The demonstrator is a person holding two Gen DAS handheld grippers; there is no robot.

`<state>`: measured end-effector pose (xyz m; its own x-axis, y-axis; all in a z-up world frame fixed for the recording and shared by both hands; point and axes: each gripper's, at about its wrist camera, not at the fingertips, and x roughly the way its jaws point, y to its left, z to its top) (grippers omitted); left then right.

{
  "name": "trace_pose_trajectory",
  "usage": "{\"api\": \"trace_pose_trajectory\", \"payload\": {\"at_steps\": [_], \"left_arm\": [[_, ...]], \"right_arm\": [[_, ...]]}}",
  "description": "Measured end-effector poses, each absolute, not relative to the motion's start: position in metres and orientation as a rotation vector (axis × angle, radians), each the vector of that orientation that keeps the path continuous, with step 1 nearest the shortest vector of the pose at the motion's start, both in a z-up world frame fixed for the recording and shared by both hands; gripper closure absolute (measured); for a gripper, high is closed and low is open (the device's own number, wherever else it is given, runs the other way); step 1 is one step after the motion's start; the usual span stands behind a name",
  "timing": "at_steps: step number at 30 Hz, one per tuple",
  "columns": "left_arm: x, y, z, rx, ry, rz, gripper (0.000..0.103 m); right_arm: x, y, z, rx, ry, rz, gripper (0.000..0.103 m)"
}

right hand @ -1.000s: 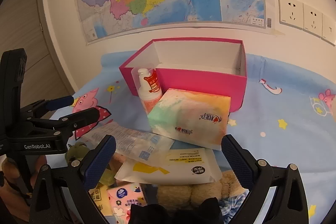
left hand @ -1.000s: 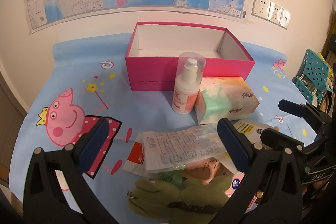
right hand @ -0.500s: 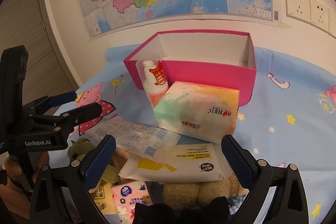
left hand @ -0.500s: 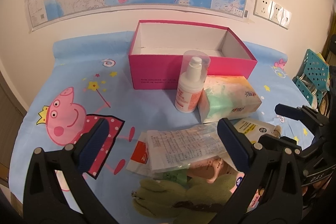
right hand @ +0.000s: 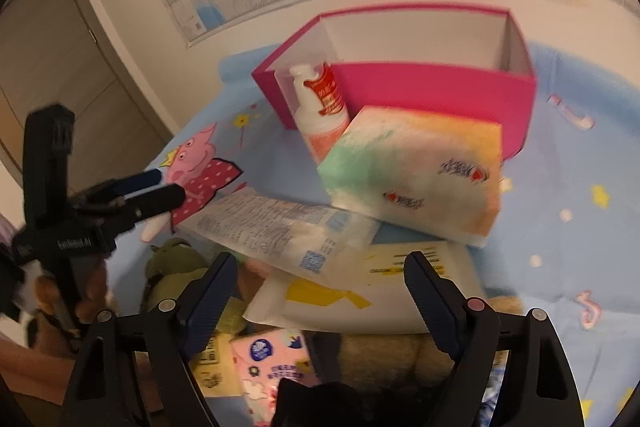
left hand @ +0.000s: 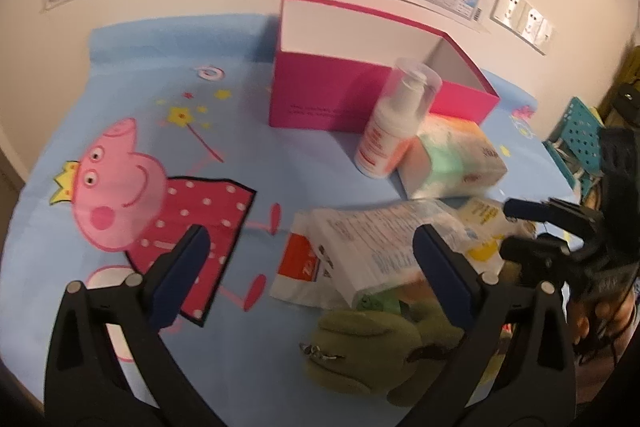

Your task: Organize soft objects

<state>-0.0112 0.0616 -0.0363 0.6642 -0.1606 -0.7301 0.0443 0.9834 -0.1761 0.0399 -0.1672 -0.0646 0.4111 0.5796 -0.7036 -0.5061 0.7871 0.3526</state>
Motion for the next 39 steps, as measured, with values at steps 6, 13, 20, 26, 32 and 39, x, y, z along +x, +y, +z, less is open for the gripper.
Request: {"api": "trace_pose_trajectory", "payload": {"at_steps": [6, 13, 20, 26, 32, 39], "left_arm": [[-0.001, 0.049, -0.049, -0.144, 0.903, -0.234, 0.013], [0.012, 0.053, -0.064, -0.212, 0.985, -0.343, 0.035], [0.018, 0.06, -0.075, -0.284, 1.039, -0.396, 0.036], [0.02, 0.059, -0.072, -0.281, 1.038, -0.407, 0.054], [0.014, 0.066, -0.059, -0.259, 1.001, -0.37, 0.054], [0.003, 0.065, -0.023, -0.241, 0.907, -0.378, 0.054]], "right_arm": [[0.064, -0.161, -0.072, 0.087, 1.014, 0.676, 0.021], [0.083, -0.144, -0.084, 0.08, 1.12, 0.702, 0.024], [0.09, -0.126, -0.095, 0.046, 1.175, 0.751, 0.021], [0.087, -0.117, -0.104, 0.081, 1.158, 0.808, 0.029], [0.078, -0.133, -0.093, 0.162, 1.086, 0.828, 0.063], [0.064, -0.144, -0.058, 0.161, 0.961, 0.837, 0.068]]}}
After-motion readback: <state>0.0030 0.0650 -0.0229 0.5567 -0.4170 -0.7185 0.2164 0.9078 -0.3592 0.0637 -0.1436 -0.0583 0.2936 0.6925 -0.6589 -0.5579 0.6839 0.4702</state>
